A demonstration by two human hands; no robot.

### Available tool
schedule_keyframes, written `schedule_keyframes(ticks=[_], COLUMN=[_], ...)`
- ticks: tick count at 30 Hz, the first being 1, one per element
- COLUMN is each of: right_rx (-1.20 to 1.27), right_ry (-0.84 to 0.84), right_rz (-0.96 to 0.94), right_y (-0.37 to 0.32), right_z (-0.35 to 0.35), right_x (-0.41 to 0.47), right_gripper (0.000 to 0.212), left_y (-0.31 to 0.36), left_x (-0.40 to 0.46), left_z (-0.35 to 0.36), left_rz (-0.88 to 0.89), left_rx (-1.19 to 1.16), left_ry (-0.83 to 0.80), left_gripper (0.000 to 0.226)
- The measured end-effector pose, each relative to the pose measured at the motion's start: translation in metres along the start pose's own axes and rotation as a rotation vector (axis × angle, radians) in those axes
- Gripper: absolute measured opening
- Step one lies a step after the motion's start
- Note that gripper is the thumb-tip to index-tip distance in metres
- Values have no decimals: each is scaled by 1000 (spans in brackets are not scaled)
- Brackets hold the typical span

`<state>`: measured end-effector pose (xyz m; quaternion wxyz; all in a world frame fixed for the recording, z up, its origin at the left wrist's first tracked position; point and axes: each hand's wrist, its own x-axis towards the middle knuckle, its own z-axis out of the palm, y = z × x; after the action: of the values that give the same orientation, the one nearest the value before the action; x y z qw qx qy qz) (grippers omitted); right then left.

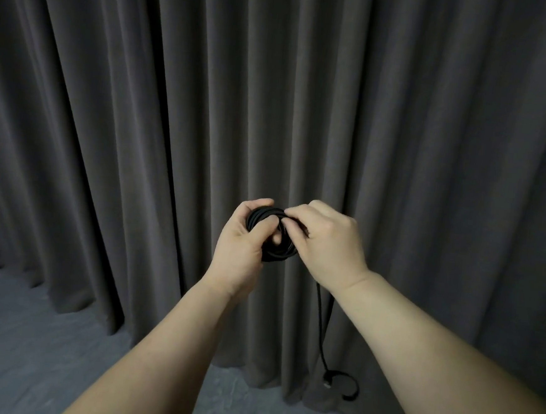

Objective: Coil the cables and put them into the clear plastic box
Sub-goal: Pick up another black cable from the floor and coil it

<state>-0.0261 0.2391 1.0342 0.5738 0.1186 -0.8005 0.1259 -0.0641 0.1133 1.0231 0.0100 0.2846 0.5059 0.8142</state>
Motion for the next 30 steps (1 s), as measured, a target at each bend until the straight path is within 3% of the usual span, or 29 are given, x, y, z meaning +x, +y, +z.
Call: schedule_keyframes(ticks=[5, 8, 14, 17, 20, 24, 30], right_rx=[-50, 28, 439, 447, 344, 303, 282], right_ry=[112, 93, -144, -284, -380, -439, -239], right_rz=[8, 76, 448, 557, 495, 430, 370], right_y=[-3, -8, -11, -17, -22, -21, -26], right_z=[0, 0, -7, -13, -17, -21, -16], right_x=[4, 4, 4, 8, 10, 7, 2], right_gripper=[23, 21, 10, 32, 40, 29, 23], left_y=[2, 4, 12, 18, 21, 19, 18], left_x=[-6, -6, -7, -7, -10, -14, -12], left_z=[11, 12, 10, 14, 17, 17, 20], left_rz=[13, 39, 35, 64, 74, 65, 129], left_rx=[1, -8, 6, 34, 70, 27, 81], left_ry=[15, 83, 97, 57, 25, 17, 17], left_gripper=[29, 14, 10, 11, 8, 6, 30])
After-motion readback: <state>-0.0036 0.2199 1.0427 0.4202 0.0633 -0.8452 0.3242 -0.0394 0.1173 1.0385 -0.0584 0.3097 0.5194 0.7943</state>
